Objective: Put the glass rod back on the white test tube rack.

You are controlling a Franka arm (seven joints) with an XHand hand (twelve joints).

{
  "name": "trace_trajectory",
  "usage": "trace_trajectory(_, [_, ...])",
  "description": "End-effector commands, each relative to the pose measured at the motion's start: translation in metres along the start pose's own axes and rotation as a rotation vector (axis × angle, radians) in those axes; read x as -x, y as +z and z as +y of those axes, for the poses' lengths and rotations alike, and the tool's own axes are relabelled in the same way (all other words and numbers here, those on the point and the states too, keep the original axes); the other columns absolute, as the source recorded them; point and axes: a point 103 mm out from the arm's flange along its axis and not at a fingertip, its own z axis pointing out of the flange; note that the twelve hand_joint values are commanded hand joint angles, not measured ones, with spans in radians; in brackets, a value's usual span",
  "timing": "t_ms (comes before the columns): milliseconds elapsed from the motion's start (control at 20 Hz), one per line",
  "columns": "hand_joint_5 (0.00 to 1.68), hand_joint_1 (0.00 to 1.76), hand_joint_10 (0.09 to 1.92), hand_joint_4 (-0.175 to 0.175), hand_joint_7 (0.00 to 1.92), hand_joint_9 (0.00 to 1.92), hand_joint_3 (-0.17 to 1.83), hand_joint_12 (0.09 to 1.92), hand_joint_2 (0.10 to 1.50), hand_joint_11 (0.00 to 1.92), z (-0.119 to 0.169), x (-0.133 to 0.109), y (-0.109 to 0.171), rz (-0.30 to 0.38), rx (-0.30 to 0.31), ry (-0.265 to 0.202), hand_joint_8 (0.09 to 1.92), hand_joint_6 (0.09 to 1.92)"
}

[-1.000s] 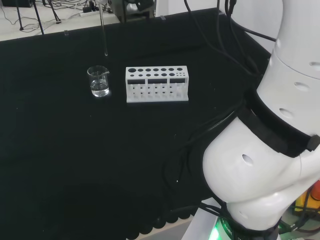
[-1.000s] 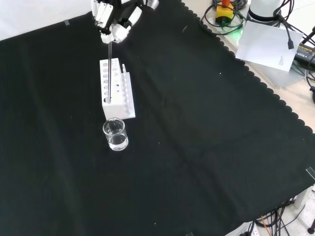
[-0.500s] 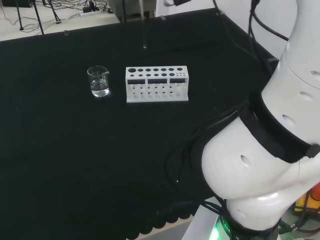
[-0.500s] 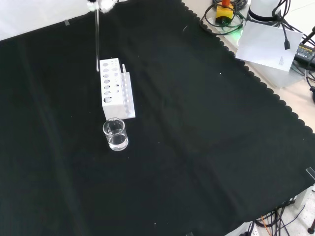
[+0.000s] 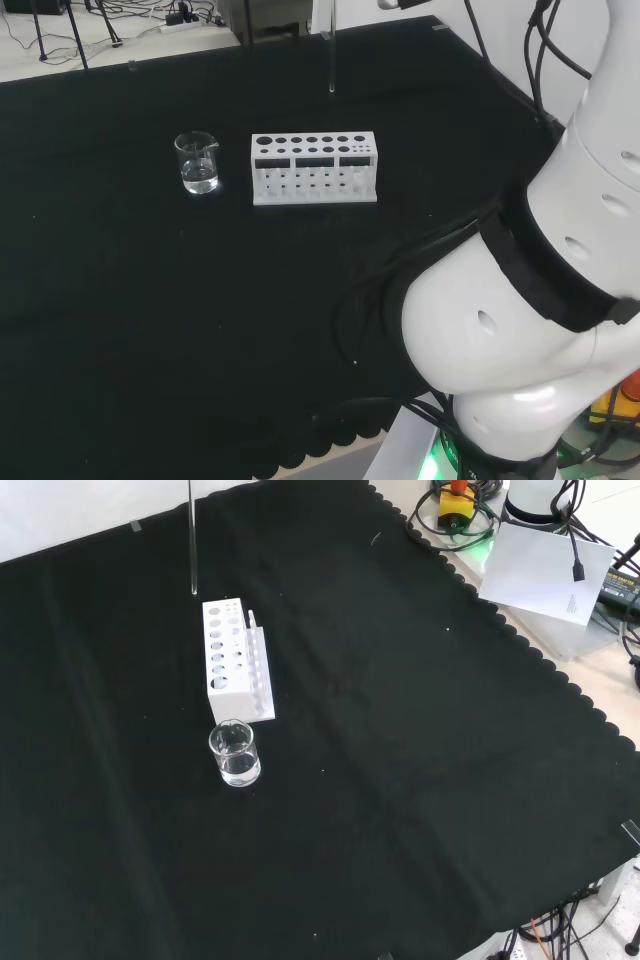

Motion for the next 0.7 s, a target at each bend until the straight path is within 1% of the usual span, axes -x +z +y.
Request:
trace_trajectory(50, [0.92, 1.26, 0.86, -0.175, 0.96, 1.63, 0.0, 0.89, 1.15, 1.57, -0.017, 0.014, -0.002, -0.01, -0.009, 0.027, 1.35, 0.78])
trace_trajectory(200, [0.92, 1.26, 0.86, -0.175, 0.96, 1.63, 0.0, 0.89, 1.15, 1.57, -0.019, 0.013, -0.002, -0.008, -0.019, 0.025, 1.35, 0.78])
trace_trajectory(400, [0.92, 1.26, 0.86, -0.175, 0.96, 1.63, 0.0, 0.89, 1.15, 1.57, -0.022, 0.011, -0.002, -0.013, -0.009, 0.017, 1.35, 0.78])
trace_trajectory(500, [0.92, 1.26, 0.86, -0.175, 0.96, 1.63, 0.0, 0.89, 1.15, 1.57, -0.029, 0.005, 0.0, -0.028, -0.001, 0.015, 1.35, 0.78])
trace_trajectory(700, [0.92, 1.26, 0.86, -0.175, 0.96, 1.64, 0.0, 0.89, 1.15, 1.57, -0.038, -0.006, 0.004, -0.019, -0.025, 0.008, 1.35, 0.78])
